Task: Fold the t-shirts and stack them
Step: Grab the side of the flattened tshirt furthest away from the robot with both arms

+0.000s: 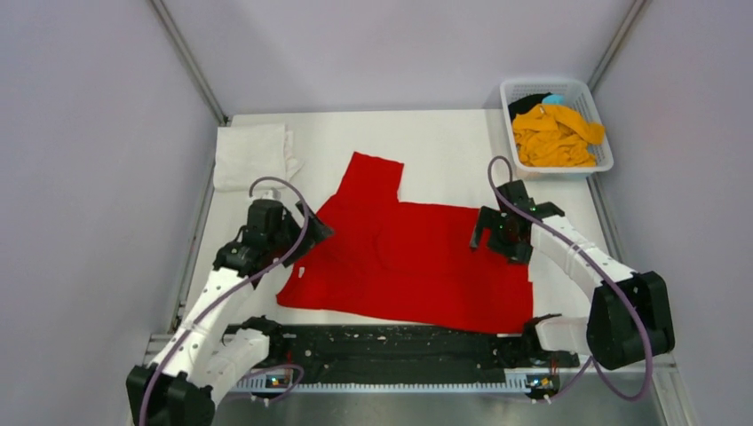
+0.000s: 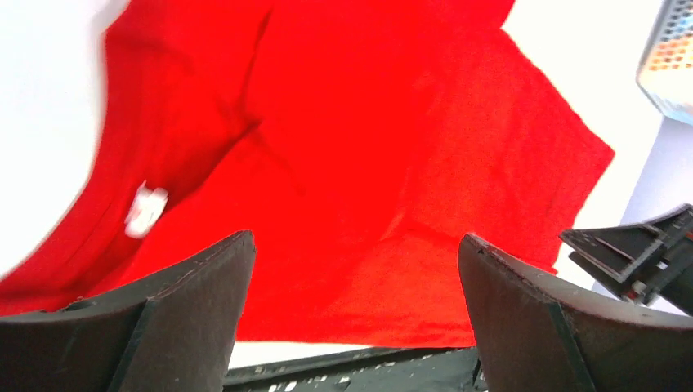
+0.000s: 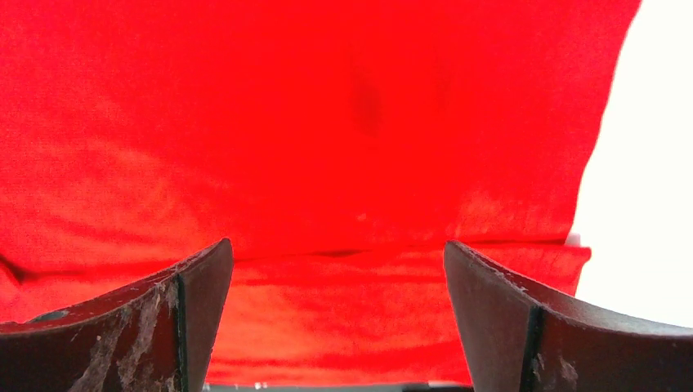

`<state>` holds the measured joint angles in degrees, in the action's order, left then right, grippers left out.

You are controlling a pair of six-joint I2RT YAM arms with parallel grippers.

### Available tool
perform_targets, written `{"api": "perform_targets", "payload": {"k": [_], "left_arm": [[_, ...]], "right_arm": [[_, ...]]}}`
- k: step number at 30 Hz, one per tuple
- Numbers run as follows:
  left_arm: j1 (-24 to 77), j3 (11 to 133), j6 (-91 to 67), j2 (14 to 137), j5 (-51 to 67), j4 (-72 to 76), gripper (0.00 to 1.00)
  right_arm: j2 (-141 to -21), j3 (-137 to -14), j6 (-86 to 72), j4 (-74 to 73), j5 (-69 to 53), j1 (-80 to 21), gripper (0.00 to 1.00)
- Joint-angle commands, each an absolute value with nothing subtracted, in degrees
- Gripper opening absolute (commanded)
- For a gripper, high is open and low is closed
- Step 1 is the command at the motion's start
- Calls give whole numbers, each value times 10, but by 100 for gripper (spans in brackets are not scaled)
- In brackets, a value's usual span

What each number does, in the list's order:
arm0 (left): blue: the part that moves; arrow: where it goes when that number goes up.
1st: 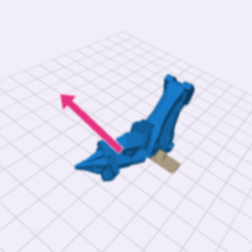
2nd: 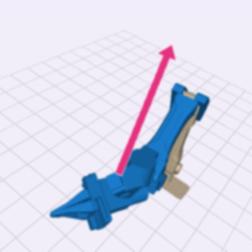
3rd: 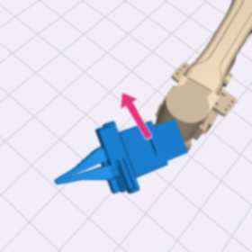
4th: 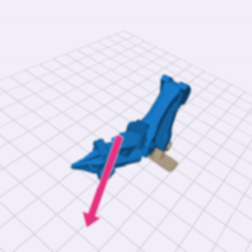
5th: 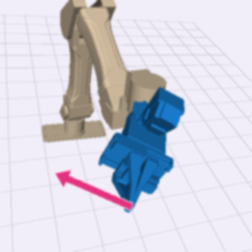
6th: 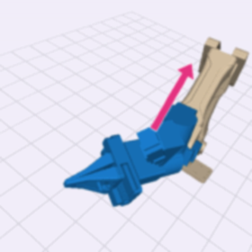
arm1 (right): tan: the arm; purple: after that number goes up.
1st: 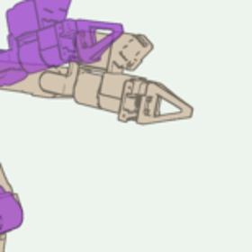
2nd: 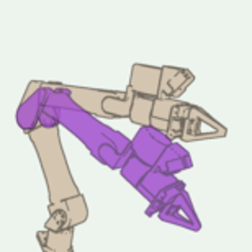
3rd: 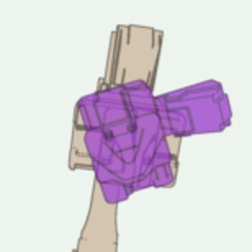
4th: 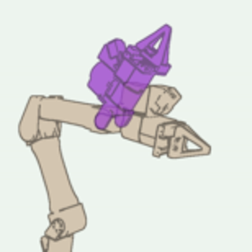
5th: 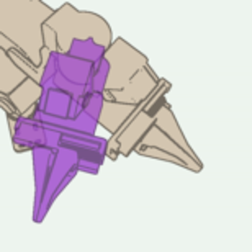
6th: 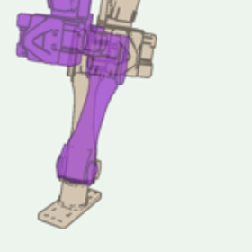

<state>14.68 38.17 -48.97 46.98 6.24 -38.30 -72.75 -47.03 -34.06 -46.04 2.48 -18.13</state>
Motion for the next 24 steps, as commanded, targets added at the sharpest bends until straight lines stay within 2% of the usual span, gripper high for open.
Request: {"api": "perform_targets", "payload": {"k": [1, 5, 12, 17, 24], "left_arm": [[149, 403, -433, 595, 129, -179, 99], [162, 457, -414, 756, 164, -116, 99], [164, 464, -402, 857, 85, -120, 99], [159, 416, -429, 865, 33, -154, 99], [157, 349, -471, 795, -18, -183, 99]], "right_arm": [[-738, -446, -335, -336, 51, -150, 99], [-789, -452, -334, -281, 89, -149, 99], [-857, -468, -333, -195, 94, -148, 99], [-909, -504, -319, -182, 90, -148, 99], [-949, -532, -320, -169, 72, -148, 99]]}}
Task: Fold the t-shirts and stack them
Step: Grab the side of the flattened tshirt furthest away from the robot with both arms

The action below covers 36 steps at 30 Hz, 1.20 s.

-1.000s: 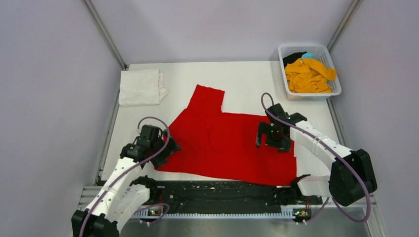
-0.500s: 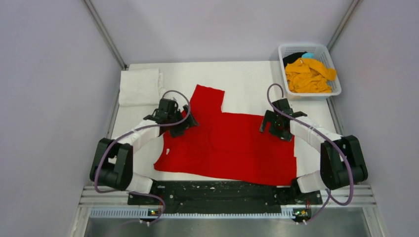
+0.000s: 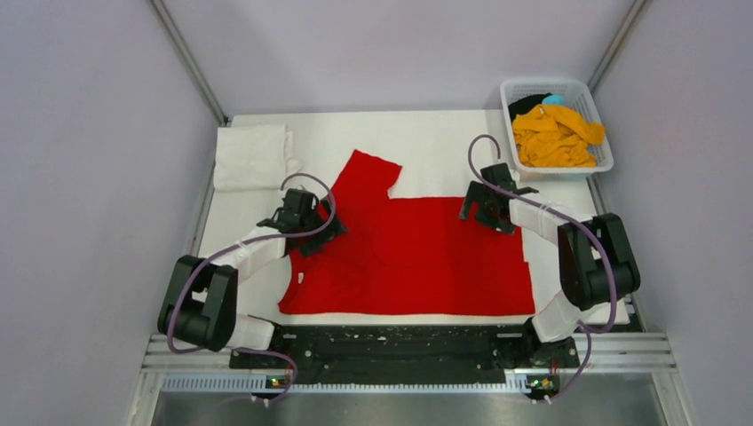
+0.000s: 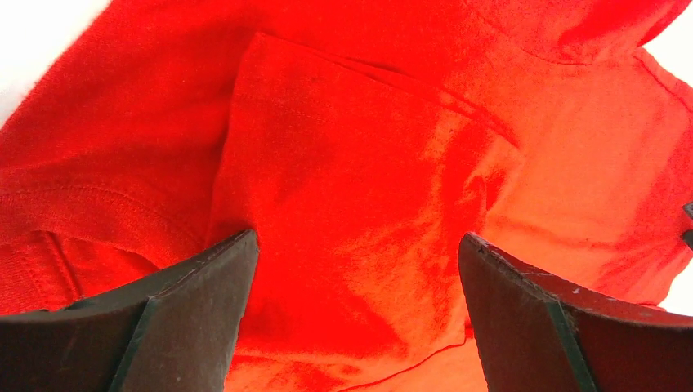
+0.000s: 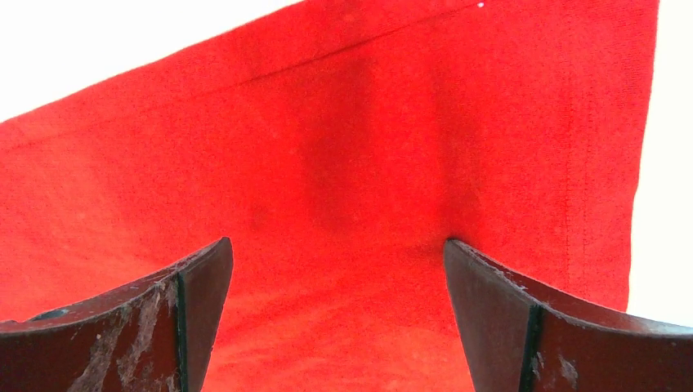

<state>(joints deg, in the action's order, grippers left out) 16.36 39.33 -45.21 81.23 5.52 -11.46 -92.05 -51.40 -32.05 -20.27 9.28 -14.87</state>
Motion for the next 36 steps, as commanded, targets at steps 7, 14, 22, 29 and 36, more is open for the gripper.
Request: {"api": "perform_targets", "payload": {"k": [7, 14, 22, 29, 36], "left_arm": [[157, 354, -472, 754, -9, -176, 99], [158, 547, -388, 829, 25, -170, 99], [156, 862, -266, 1058, -52, -229, 99], [148, 1187, -198, 1300, -26, -326, 99], [148, 1291, -152, 1396, -50, -331, 97]], "right_arm": [[-934, -554, -323, -170, 80, -147, 99], [-897, -598, -326, -180, 133, -133, 99], [-916, -630, -319, -185, 159, -118, 99], [-924, -634, -303, -199, 171, -113, 99], [-928, -630, -293, -208, 176, -108, 99]]}}
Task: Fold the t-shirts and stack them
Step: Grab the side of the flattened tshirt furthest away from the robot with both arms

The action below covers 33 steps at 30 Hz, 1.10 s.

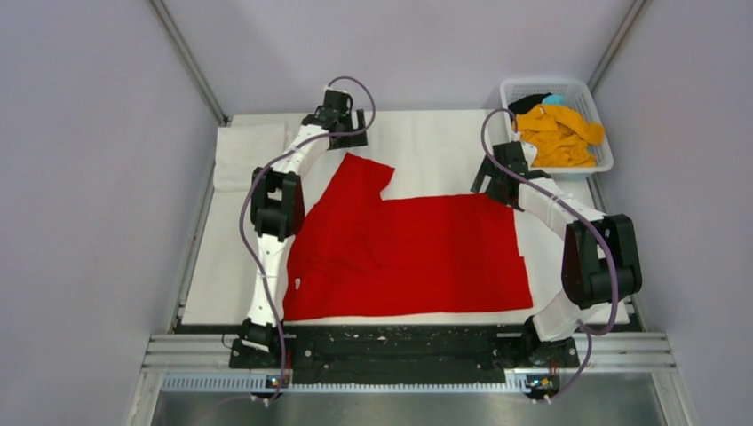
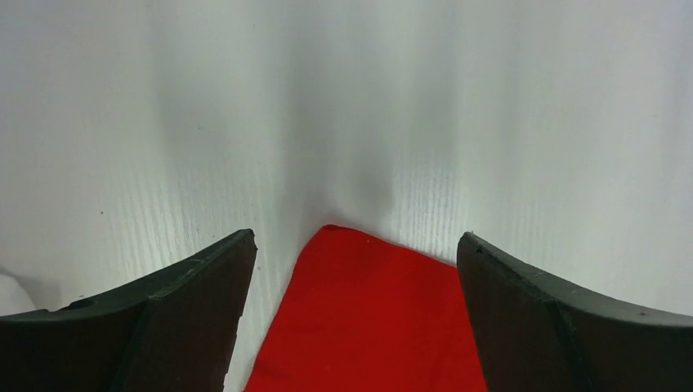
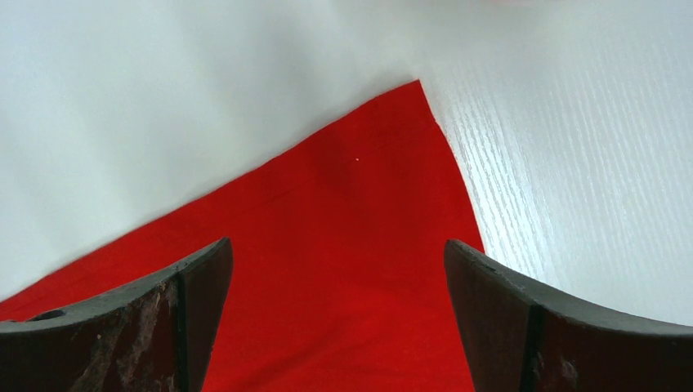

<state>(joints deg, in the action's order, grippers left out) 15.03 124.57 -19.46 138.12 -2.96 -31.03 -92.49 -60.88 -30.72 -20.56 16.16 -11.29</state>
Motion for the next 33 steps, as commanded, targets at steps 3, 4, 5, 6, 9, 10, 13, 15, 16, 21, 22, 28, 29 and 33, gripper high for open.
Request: {"api": "perform_targets", "payload": {"k": [3, 4, 5, 6, 9, 10, 13, 15, 16, 21, 22, 28, 29, 33], "left_arm": [[148, 1289, -138, 1409, -55, -323, 88], [148, 1291, -137, 1416, -62, -322, 85], [148, 1295, -139, 1423, -64, -327, 81], [148, 1298, -139, 1429, -59, -329, 75], [149, 1296, -144, 1438, -34, -333, 69], [149, 1296, -144, 1440, -29, -335, 68], [150, 1296, -142, 1445, -29, -337, 64], [152, 1297, -141, 1448, -31, -341, 59], [153, 1296, -139, 1448, -31, -343, 56], [160, 1296, -120, 1450, -42, -354, 39], [162, 1296, -113, 1450, -49, -358, 35], [174, 1295, -85, 1453, -83, -379, 5], [173, 1295, -83, 1452, -84, -379, 0], [174, 1293, -79, 1440, -90, -368, 0]], "right_arm": [[-932, -626, -288, -208, 176, -107, 99], [-934, -626, -286, -208, 175, -107, 99], [-937, -625, -286, -210, 174, -108, 99], [-938, -625, -287, -210, 174, -107, 99], [-939, -621, -286, -210, 173, -107, 99], [-938, -621, -287, -210, 173, -107, 99], [-936, -616, -286, -211, 173, -107, 99], [-936, -613, -287, -211, 176, -107, 99], [-936, -611, -288, -210, 176, -107, 99], [-930, -600, -291, -211, 178, -107, 99], [-928, -599, -292, -210, 180, -107, 99], [-925, -593, -294, -210, 196, -107, 99], [-925, -593, -294, -209, 196, -107, 99], [-928, -594, -295, -212, 214, -106, 99]]}}
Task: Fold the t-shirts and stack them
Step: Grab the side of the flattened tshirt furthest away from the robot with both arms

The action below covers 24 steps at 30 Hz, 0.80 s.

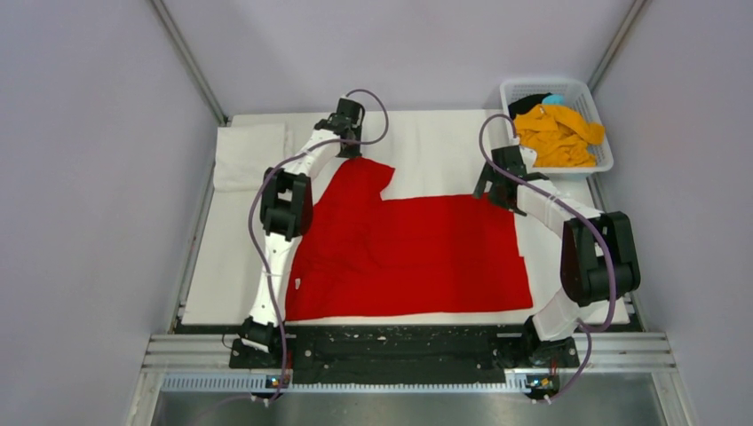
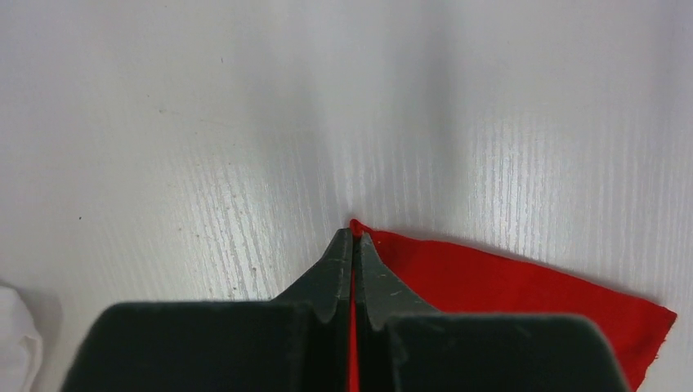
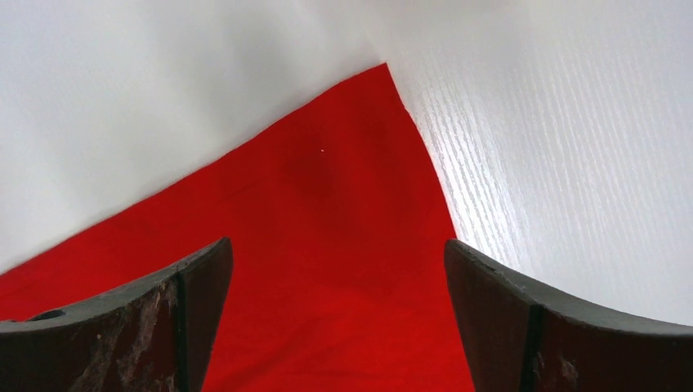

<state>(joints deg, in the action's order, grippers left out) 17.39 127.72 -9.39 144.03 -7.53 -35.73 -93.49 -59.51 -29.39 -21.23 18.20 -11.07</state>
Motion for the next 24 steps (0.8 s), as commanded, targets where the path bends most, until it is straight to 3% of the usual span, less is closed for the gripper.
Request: {"api": "perform_targets", "payload": {"k": [1, 8, 24], "left_arm": [[174, 1288, -83, 1432, -98, -362, 0], [174, 1157, -92, 1307, -73, -234, 0], [174, 993, -90, 1166, 43, -188, 0]], "right_arm": [[-931, -599, -295, -218, 224, -107, 99], [-969, -668, -307, -263, 273, -107, 98], [-1135, -812, -335, -307, 343, -107, 84]]}}
